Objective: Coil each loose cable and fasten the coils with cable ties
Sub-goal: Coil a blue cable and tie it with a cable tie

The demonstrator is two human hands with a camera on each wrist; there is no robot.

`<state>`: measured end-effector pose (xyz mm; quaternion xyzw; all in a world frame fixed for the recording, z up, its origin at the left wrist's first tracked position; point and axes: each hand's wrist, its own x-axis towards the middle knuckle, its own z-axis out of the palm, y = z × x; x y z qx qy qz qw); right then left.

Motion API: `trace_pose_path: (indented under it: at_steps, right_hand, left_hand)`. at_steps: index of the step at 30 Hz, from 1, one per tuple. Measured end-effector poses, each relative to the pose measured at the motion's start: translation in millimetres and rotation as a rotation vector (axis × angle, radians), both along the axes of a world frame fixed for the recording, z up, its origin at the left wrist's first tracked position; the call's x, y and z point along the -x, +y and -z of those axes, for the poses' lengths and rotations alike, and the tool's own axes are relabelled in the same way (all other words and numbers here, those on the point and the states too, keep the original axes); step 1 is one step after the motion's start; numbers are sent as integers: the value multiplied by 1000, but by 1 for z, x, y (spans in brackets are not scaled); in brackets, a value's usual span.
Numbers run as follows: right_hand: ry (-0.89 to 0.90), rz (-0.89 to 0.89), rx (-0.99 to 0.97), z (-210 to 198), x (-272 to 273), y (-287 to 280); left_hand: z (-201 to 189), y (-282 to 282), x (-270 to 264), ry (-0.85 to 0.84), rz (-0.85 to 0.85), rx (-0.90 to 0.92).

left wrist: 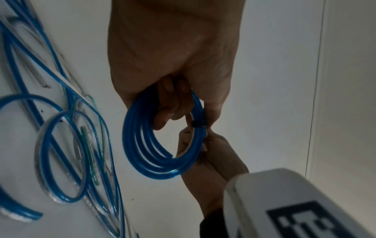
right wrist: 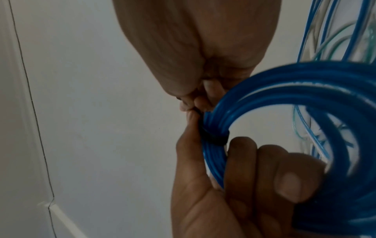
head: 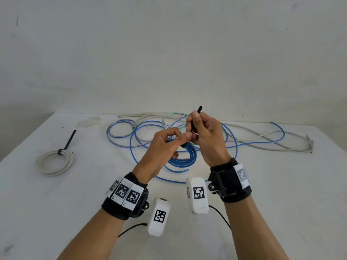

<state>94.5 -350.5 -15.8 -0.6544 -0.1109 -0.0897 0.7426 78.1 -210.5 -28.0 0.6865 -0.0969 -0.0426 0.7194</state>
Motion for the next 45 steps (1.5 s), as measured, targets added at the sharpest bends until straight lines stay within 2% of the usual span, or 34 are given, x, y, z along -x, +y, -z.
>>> trace_pose_path:
  at_steps: [10,15,18,20,21,23,26,29,32,35,37,38,40,42,45]
  right_hand:
    - [-110,103,-14,0,1,7]
    - [-48,41,-160,-2,9,26]
    - [-32,-81,-212,-9,15,52]
    - [-33,-141,-153,-16,20,77]
    - [-38,-160,-115,-21,22,90]
    - [-50,-176,-29,-32,20,117]
    - [-66,-152,153,-38,12,161]
    - [-59,-134,314,-34,5,206]
    - [-71,-129,406,-25,-5,247]
    - [-63,-158,603,-5,-18,277]
    - [40,-234,848,17,-22,290]
    - [103,-291,888,29,-23,296]
    - [187,-342,840,48,-23,305]
    - [220,-311,806,59,-23,312]
    - [267,-297,729,64,-18,319]
  left_hand:
    - [8,3,-2,57,59,98]
    - [1,23,-3,222,143,182]
    - [2,51,-1,327,259,399]
    - [8,73,3,335,345,574]
    - [13,86,5,329,348,623]
    - [21,115,10,335,224,637]
    - [26,162,23,379,76,570]
    - [17,203,42,258,-11,249]
    - [19,243,50,151,-213,2]
    - [27,289,49,155,-375,-35]
    - [34,316,44,184,-406,-29]
    - [38,326,41,202,-403,-41]
    - [44,339,34,230,-410,-74]
    - [51,347,27,217,-512,-111]
    - [62,355,21,177,-661,-293]
